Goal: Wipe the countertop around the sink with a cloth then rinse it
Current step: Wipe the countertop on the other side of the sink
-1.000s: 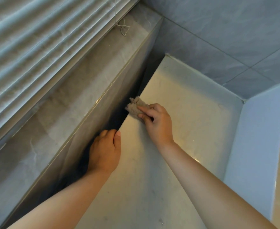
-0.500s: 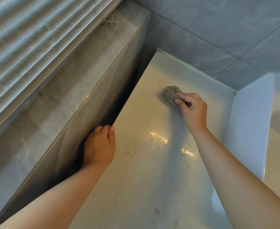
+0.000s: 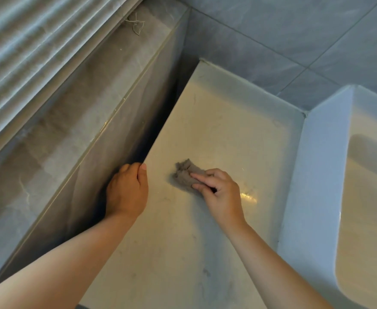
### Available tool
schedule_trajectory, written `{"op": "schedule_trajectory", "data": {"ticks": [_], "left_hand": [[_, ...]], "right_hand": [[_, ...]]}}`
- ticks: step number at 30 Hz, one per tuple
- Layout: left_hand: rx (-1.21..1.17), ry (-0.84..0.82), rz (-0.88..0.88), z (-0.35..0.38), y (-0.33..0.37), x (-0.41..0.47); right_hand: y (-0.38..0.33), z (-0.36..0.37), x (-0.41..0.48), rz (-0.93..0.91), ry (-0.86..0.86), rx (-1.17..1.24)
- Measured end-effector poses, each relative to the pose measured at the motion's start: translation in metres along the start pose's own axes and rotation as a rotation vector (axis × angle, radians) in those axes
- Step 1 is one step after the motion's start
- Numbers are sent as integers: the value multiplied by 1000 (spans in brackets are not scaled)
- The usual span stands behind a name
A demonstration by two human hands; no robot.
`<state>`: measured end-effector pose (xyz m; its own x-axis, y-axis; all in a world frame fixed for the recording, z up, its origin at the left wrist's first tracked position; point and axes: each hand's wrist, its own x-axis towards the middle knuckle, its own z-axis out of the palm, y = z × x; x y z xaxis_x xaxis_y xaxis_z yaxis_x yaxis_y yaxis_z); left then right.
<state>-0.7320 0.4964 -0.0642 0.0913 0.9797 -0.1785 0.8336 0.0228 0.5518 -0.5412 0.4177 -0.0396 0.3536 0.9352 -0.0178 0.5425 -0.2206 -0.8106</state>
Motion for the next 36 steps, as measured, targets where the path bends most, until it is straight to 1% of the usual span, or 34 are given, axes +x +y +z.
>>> {"op": "schedule_trajectory", "data": {"ticks": [1,3,6,9,11,16,24,27,28,29,32,36], "left_hand": [[4,0,-4,0,1,0],[10,3,-7,0,1,0],[16,13,7,1,1,0],[25,25,15,2,0,1],[28,30,22,2,-1,2],[42,29,30,3,-1,1],[53,29,41,2,0,1],[57,28,42,1,1,0],[58,23,44,1,1,0],[57,22,49,1,1,0],[56,31,68,1,1,0],[63,28,62,0,1,0]], "right_hand": [[-2,-6,-1,9,14,27],[-3,-25,8,16,138,70],[9,-59,41,31,310,13],[28,-83,71,73,360,-67],[42,-87,81,101,346,-85],[53,-69,69,86,315,-102],[35,-27,-25,5,249,-106],[26,-24,-47,68,143,-20],[22,-27,-50,91,121,32],[17,-32,-50,93,135,74],[12,-58,-32,76,325,86],[39,-94,11,156,546,-40]]}}
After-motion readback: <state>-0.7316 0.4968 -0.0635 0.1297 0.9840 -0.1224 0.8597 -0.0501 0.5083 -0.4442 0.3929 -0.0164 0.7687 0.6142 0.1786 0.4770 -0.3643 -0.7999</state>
